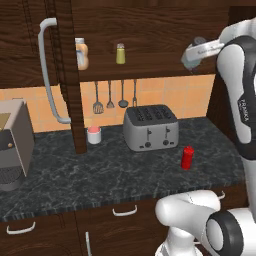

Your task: Put the shaker and condiment bottle from the counter next to their counterparts in the cabinet.

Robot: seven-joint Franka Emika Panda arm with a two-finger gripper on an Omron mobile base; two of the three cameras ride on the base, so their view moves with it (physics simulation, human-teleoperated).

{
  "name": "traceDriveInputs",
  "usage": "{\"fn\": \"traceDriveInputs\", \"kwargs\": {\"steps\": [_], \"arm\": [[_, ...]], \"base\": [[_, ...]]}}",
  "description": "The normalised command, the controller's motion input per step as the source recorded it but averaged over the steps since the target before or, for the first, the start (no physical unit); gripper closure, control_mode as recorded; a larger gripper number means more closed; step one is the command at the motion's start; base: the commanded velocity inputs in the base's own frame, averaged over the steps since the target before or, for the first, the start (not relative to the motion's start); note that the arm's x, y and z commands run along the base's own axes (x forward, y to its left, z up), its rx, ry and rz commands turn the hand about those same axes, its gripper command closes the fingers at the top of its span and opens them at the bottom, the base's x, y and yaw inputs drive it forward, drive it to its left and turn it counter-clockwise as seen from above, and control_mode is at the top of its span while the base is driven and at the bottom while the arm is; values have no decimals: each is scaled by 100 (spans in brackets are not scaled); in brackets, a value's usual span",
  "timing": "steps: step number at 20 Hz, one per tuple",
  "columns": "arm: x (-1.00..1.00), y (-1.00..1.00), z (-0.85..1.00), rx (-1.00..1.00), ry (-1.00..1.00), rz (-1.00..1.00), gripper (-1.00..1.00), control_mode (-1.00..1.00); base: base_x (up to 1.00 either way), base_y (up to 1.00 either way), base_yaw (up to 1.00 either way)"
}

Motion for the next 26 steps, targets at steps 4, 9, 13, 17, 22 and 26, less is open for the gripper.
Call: {"fn": "traceDriveInputs", "kwargs": {"steps": [4, 9, 13, 17, 22, 26], "arm": [[49, 40, -13, 0, -22, 0, 100, -100], [62, 34, -12, 1, -15, 0, 100, -100], [80, 3, 0, 3, -1, -3, 100, -100], [96, 0, 9, 0, 5, -9, 100, -100], [64, -4, 27, 9, 2, -3, 100, -100], [8, -3, -15, 10, 4, 0, 100, -100]], "base": [[0, 0, 0], [0, 0, 0], [0, 0, 0], [0, 0, 0], [0, 0, 0], [0, 0, 0]]}}
